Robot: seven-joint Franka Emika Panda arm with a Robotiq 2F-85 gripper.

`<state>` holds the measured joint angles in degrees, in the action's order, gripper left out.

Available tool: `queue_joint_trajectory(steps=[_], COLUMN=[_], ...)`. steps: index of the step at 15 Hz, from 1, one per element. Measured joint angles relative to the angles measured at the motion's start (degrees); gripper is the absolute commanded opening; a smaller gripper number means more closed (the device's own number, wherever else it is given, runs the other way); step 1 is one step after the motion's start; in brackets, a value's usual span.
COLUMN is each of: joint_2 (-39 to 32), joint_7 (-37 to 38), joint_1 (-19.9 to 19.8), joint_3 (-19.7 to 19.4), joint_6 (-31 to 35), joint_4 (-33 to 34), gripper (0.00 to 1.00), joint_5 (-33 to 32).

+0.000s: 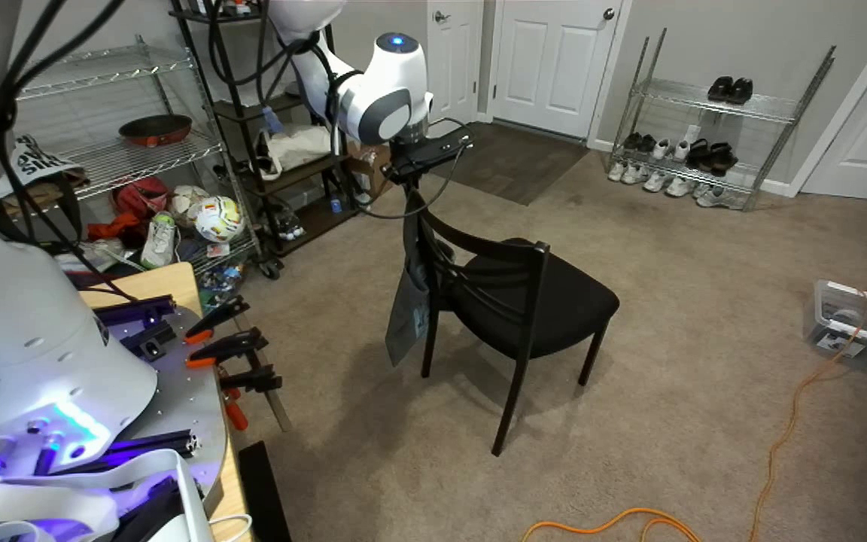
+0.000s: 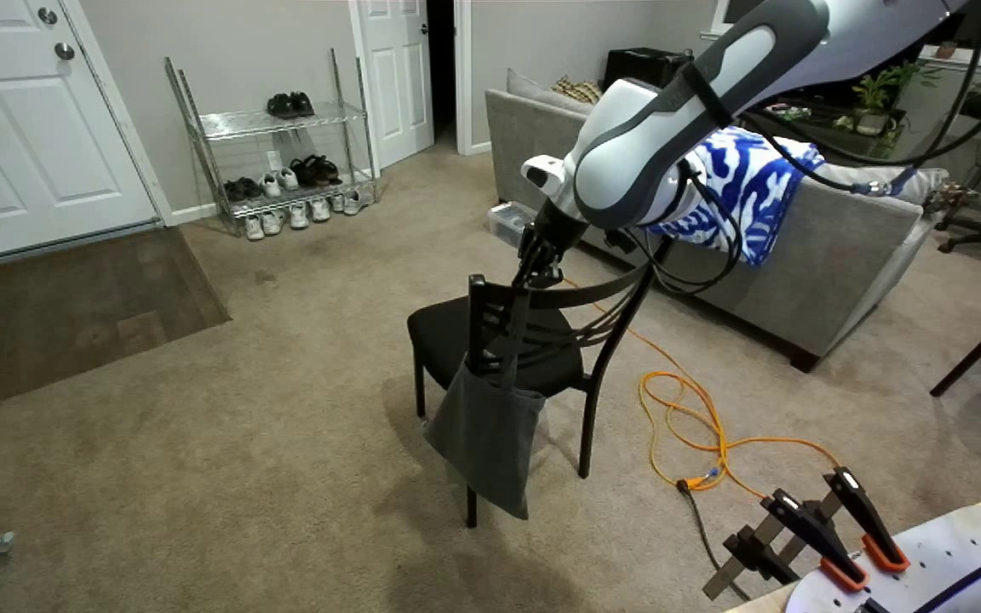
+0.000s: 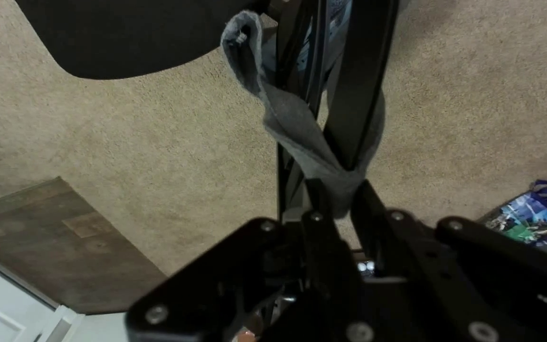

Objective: Move the bag to the right side of the chair

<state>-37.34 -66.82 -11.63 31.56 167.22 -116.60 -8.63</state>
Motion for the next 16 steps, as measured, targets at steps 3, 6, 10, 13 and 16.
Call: queue_joint_trajectory(steps=[3, 6, 10, 13, 16], joint_2=[0.21, 0.92, 3.63, 5.12, 5.56], joint_7=[0.0, -0.13, -0.11, -0.11, -0.11], joint_1=[-0.22, -2.3, -7.03, -9.95, -11.73], joint_3=[0.19, 1.96, 7.81, 11.28, 13.0], joint_6=[1.4, 9.57, 14.28, 14.33, 14.33], joint_4=[-0.79, -5.31, -9.84, -11.47, -12.0], gripper=[0.03, 0.02, 0.02, 0.02, 0.02], joint_5=[0.05, -0.19, -2.3, -2.3, -2.3])
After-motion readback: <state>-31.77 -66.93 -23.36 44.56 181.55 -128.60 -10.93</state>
